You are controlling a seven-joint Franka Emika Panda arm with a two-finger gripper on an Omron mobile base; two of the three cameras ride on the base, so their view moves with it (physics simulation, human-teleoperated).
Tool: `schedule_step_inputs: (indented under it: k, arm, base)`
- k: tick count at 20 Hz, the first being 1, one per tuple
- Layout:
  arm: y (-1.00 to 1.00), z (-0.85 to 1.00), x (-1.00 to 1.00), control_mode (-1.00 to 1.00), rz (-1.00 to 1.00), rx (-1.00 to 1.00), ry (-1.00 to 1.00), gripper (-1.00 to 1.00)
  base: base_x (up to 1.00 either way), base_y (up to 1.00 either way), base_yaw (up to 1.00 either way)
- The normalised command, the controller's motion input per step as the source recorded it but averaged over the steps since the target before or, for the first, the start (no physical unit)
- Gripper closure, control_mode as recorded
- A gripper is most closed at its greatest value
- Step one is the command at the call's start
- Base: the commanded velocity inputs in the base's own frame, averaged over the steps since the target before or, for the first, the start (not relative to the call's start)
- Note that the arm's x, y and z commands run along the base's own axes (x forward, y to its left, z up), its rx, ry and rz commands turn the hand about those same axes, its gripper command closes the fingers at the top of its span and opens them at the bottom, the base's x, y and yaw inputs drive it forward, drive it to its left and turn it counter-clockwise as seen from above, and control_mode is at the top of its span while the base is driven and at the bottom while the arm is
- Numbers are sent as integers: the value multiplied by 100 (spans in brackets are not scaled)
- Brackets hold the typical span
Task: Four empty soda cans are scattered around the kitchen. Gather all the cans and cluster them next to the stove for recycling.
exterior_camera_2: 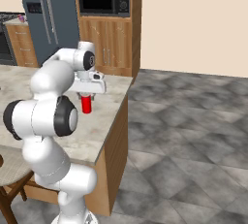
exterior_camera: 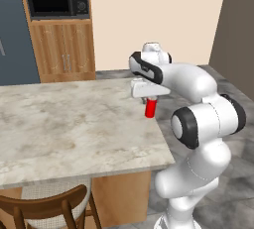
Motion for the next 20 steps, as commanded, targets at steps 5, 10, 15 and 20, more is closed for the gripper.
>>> schedule_step_inputs:
  k: [5, 10, 15, 20]
  arm:
    - [0, 11, -19, -100, 0, 0, -2, 100]
    - [0, 4, -20, -100, 0, 0, -4, 100]
    - [0, 5, -17, -100, 0, 0, -2, 100]
    - [0, 1, -13, -100, 0, 0, 0, 100]
  base:
    - [0, 0, 0]
    - [0, 0, 0]
    - [0, 0, 0]
    - [0, 0, 0]
